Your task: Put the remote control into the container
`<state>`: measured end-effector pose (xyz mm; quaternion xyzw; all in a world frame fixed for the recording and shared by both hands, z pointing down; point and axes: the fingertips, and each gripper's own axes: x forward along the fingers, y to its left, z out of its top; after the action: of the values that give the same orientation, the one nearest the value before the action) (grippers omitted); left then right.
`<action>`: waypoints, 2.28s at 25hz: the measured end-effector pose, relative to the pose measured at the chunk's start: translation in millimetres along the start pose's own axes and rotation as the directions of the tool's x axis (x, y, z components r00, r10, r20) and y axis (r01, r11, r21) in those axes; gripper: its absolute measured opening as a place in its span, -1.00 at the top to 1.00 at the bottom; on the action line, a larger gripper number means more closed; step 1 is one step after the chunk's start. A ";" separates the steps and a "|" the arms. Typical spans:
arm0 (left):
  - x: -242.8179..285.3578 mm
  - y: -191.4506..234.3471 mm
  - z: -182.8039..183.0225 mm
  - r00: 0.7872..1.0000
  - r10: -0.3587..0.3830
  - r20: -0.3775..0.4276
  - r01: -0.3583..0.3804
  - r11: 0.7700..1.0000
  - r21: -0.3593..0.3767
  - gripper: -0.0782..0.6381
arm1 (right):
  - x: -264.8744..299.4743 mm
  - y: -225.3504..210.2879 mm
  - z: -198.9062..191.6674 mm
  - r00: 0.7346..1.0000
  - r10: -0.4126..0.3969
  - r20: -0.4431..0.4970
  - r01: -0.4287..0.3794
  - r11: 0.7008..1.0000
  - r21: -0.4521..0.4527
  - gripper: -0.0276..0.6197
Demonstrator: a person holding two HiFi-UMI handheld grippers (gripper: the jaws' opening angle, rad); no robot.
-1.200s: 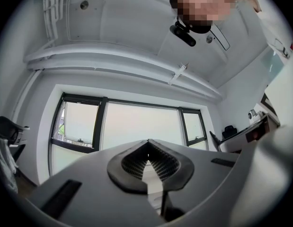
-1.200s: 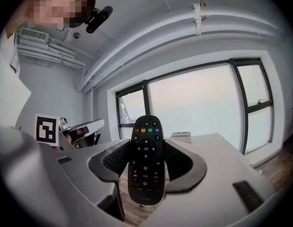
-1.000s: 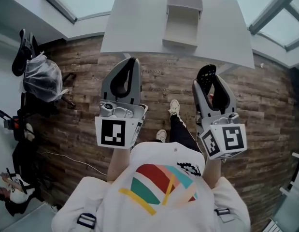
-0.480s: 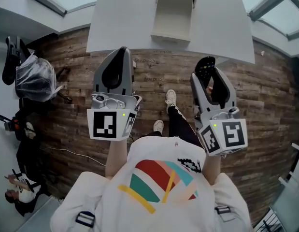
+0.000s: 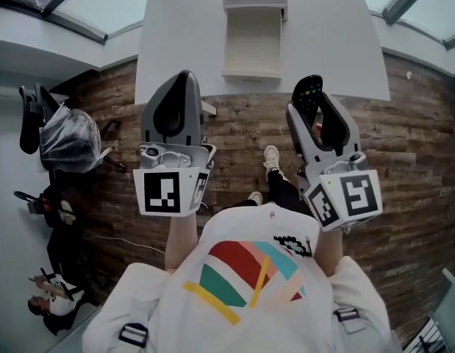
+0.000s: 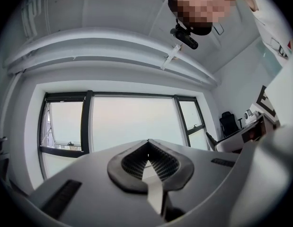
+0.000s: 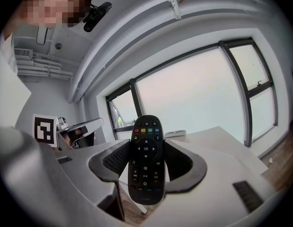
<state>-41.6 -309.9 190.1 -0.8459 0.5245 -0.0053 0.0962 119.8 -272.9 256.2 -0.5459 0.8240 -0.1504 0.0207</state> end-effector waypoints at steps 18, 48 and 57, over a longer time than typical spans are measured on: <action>79.3 8.6 -11.1 0.997 0.074 -0.036 -0.072 0.995 0.075 0.76 | 58.2 -55.7 12.3 0.997 0.057 -0.043 -0.058 0.998 -0.009 0.20; 242.4 110.4 -70.6 1.000 -0.031 -0.001 0.031 0.993 -0.112 0.76 | 252.6 -75.7 51.1 0.993 -0.003 -0.117 -0.014 0.990 -0.143 0.20; 281.8 129.4 -169.7 0.975 -0.173 -0.141 0.143 0.969 -0.200 0.76 | 321.9 -91.1 -14.2 0.931 -0.113 -0.348 0.063 0.987 -0.151 0.20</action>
<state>-48.2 -642.7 309.0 -0.8873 0.4594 -0.0301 -0.0271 68.6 -593.9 336.2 -0.5463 0.7972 -0.1904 -0.1728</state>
